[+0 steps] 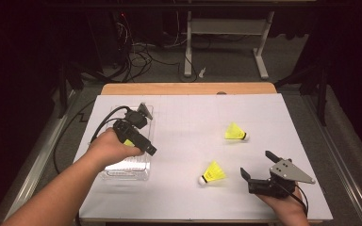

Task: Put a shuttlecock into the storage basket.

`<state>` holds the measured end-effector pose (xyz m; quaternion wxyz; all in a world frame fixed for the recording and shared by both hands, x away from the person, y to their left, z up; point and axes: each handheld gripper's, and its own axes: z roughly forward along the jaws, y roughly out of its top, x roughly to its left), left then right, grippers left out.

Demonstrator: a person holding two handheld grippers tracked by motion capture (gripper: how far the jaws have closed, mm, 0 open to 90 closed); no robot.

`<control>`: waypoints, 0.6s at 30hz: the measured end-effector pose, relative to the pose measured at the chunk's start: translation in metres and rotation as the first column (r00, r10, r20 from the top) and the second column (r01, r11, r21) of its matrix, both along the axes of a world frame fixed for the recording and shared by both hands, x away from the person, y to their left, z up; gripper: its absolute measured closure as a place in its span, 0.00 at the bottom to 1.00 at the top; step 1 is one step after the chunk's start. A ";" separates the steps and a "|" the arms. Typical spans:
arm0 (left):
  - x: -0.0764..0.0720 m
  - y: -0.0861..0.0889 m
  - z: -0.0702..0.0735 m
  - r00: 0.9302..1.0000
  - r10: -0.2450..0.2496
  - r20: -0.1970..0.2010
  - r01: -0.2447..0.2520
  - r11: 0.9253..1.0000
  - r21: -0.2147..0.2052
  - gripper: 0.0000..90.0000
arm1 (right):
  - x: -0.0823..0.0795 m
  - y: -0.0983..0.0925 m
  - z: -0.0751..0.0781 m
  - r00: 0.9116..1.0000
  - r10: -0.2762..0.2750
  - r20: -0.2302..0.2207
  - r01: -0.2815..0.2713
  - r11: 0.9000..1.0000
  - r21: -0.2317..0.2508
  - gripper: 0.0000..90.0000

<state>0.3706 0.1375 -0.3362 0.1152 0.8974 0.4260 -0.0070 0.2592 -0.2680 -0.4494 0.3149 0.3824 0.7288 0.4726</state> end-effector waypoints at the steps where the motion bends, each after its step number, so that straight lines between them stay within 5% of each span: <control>1: -0.002 -0.005 0.001 1.000 -0.014 -0.002 0.014 1.000 -0.003 0.01 | 0.000 0.000 -0.001 1.000 0.005 0.000 -0.005 1.000 -0.001 0.00; 12: -0.009 -0.027 0.001 0.998 -0.068 0.002 0.068 0.998 -0.010 0.01 | 0.000 -0.001 0.000 1.000 0.003 -0.011 -0.003 1.000 0.005 0.00; 18: -0.011 -0.041 -0.001 0.995 -0.095 0.003 0.095 0.995 -0.015 0.01 | -0.001 -0.005 0.001 1.000 0.001 -0.015 0.000 0.999 0.050 0.00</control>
